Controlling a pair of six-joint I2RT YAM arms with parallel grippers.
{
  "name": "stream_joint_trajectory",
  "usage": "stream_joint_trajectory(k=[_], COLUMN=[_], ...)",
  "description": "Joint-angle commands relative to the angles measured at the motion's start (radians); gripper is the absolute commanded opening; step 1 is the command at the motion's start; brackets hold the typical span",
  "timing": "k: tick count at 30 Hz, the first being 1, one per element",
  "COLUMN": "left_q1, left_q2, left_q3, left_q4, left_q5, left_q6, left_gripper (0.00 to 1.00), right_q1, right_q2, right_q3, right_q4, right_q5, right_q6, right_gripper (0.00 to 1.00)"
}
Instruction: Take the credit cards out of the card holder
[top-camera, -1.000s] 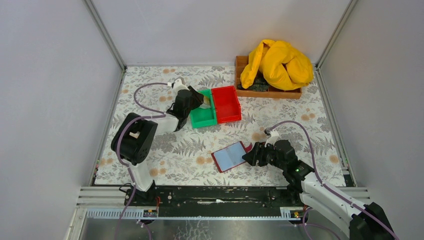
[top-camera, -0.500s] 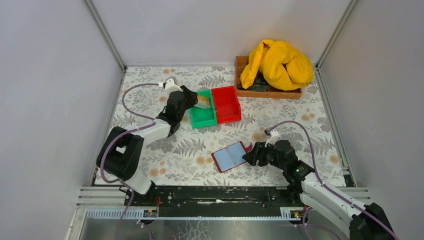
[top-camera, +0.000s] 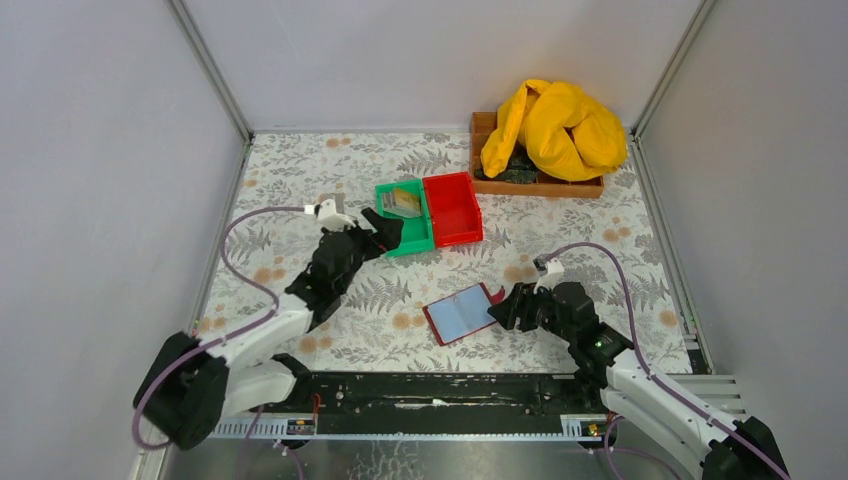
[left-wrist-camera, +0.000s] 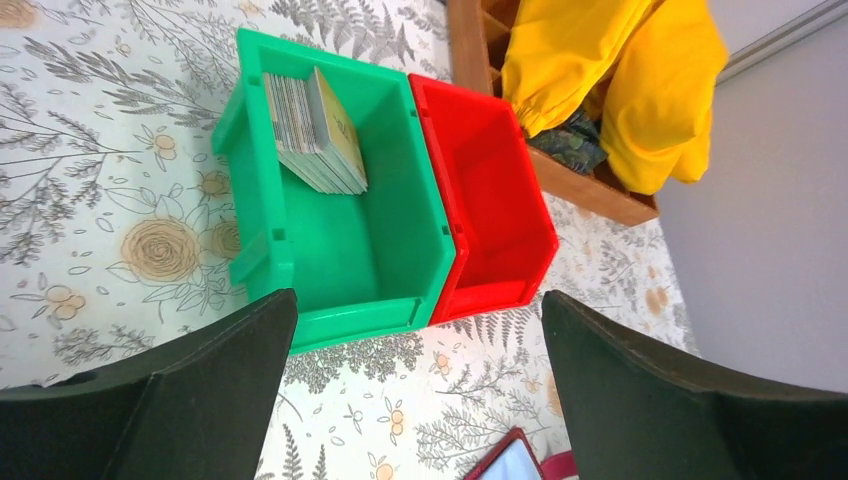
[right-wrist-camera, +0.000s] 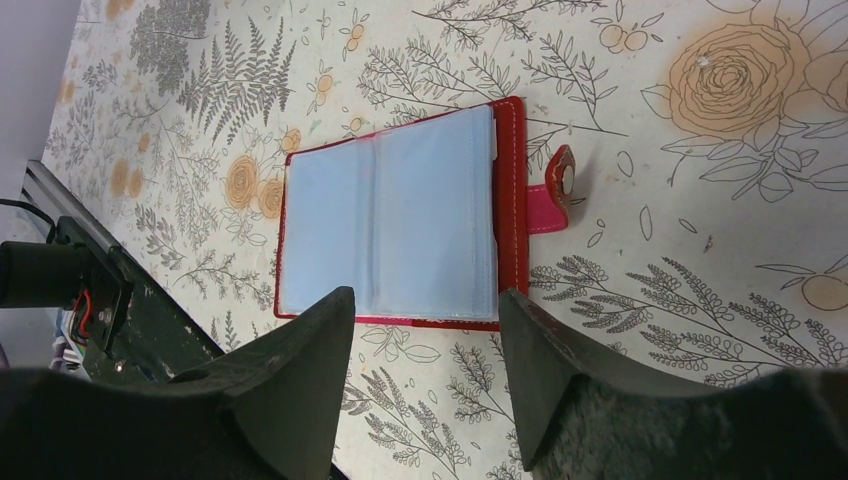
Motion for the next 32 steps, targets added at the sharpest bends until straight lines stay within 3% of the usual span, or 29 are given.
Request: stream_joint_trajectory(k=[1,6,11,18,32], left_q1=[0.005,0.006,0.004,0.006,0.006], left_q2=[-0.183,-0.416,-0.53,-0.526,-0.507], left_q3=[-0.07,-0.178,-0.233,-0.235,-0.23], left_q4=[-0.103,-0.168,-0.273,-0.309,-0.31], left_q5=[-0.019,0.043,0.049,0.037,0.035], left_q6=[-0.006,0.003,0.009,0.029,0.049], left_gripper=[1.0,1.0,1.0,1.0,1.0], right_q1=[-0.001,-0.002,-0.002,-0.001,-0.001], right_q2=[-0.013,-0.005,-0.014,-0.012,0.007], right_q3=[0.021,0.032,0.037,0.047,0.04], right_q4=[-0.009,-0.022,-0.037,-0.054,-0.036], right_q5=[0.036,0.043,0.046,0.056,0.061], right_q6=[-0.012,-0.017,-0.017,-0.02,-0.022], right_gripper=[0.62,0.62,0.66,0.72,0.72])
